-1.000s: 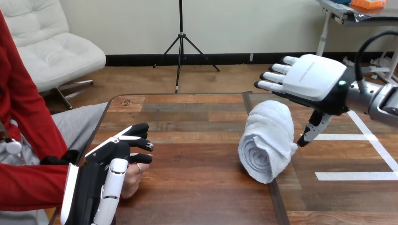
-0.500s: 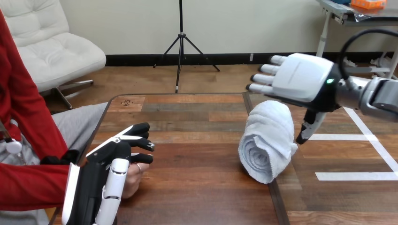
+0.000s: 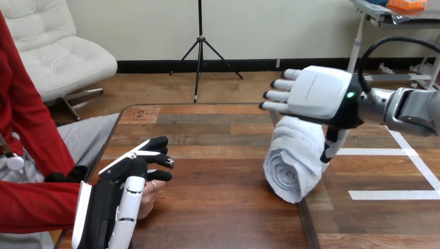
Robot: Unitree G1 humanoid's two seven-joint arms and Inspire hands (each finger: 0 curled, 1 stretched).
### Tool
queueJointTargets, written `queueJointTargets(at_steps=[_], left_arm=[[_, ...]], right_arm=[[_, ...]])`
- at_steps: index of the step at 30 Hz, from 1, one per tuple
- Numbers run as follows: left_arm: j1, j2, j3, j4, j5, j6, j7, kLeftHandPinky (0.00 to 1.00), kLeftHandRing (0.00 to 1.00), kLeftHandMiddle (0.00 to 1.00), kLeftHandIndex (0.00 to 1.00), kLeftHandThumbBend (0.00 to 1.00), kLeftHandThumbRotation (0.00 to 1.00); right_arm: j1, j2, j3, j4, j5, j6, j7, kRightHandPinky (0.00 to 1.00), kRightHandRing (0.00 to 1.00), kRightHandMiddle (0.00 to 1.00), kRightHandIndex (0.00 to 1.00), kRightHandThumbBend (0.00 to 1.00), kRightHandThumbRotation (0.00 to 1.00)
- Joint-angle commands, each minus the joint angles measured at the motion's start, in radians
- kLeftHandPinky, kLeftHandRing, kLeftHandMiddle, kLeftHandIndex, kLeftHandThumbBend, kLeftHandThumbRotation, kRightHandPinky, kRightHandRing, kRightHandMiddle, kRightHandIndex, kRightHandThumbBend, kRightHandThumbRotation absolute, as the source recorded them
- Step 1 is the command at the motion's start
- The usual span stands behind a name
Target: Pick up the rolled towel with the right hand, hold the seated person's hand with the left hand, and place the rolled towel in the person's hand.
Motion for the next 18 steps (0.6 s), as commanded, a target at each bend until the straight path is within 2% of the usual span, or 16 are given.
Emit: queueJointTargets(at_steps=[1, 10, 18], left_arm=[[-0.01, -0.059, 0.001, -0.017, 0.005, -0.021, 0.008, 0.61, 0.8, 0.78, 0.5, 0.51, 0.92], [-0.008, -0.064, -0.001, -0.013, 0.014, -0.033, 0.017, 0.62, 0.79, 0.77, 0.5, 0.51, 0.93], [0.0, -0.064, -0.004, -0.013, 0.018, -0.041, 0.026, 0.62, 0.78, 0.78, 0.5, 0.52, 0.94]], right_arm=[[-0.067, 0.025, 0.009, -0.031, 0.009, -0.002, 0.004, 1.0, 1.0, 1.0, 1.0, 1.0, 0.45], [-0.047, 0.05, 0.031, -0.035, -0.003, 0.014, -0.004, 0.97, 1.0, 1.0, 1.0, 1.0, 0.46], [-0.028, 0.078, 0.065, -0.016, -0.015, 0.022, -0.012, 0.92, 1.0, 1.0, 1.0, 1.0, 0.47]])
